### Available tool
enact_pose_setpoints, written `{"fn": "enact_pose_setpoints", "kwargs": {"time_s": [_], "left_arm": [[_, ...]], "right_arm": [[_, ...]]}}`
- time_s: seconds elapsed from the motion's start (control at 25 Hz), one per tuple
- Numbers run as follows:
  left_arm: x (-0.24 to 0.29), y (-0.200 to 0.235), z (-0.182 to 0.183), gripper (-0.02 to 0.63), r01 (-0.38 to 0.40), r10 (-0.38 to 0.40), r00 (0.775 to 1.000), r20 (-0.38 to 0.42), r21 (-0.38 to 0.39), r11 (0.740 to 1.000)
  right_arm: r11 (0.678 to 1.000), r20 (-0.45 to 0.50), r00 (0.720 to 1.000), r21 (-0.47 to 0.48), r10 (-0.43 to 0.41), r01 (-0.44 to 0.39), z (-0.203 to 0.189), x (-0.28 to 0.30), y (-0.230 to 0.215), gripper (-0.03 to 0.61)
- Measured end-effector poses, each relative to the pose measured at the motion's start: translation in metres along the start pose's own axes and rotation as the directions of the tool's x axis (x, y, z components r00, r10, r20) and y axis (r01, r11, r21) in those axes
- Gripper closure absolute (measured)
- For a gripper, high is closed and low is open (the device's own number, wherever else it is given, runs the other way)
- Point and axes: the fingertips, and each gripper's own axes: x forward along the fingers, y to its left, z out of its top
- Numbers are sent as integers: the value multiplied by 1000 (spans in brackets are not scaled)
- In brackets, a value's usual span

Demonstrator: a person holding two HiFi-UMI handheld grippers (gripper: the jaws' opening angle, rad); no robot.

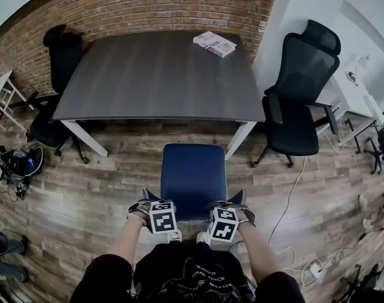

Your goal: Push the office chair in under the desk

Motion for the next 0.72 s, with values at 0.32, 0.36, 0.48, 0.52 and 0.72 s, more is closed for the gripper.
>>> {"fn": "enact_pose_setpoints", "kwargs": {"time_s": [0.32, 0.36, 0.48, 0.52, 0.72], "left_arm": [[1, 11, -8, 494, -28, 28, 1000, -2, 0, 1000], [2, 13, -7, 495, -30, 30, 1000, -3, 0, 1000], [1, 17, -2, 495, -27, 27, 1000, 0, -1, 1000], [0, 20, 0, 495, -27, 27, 1000, 2, -2, 1000], [-2, 30, 0, 495, -36, 36, 999, 4, -4, 999]], "right_arm": [[1000, -4, 1000, -4, -16, 16, 5, 8, -5, 480], [1000, -8, 1000, -3, -13, 13, 4, 8, -6, 480], [1000, -16, 1000, -2, -8, 8, 2, 5, -12, 480], [1000, -17, 1000, -2, -9, 9, 1, 3, -15, 480], [1000, -18, 1000, -8, -14, 14, 2, 4, -26, 480]]}}
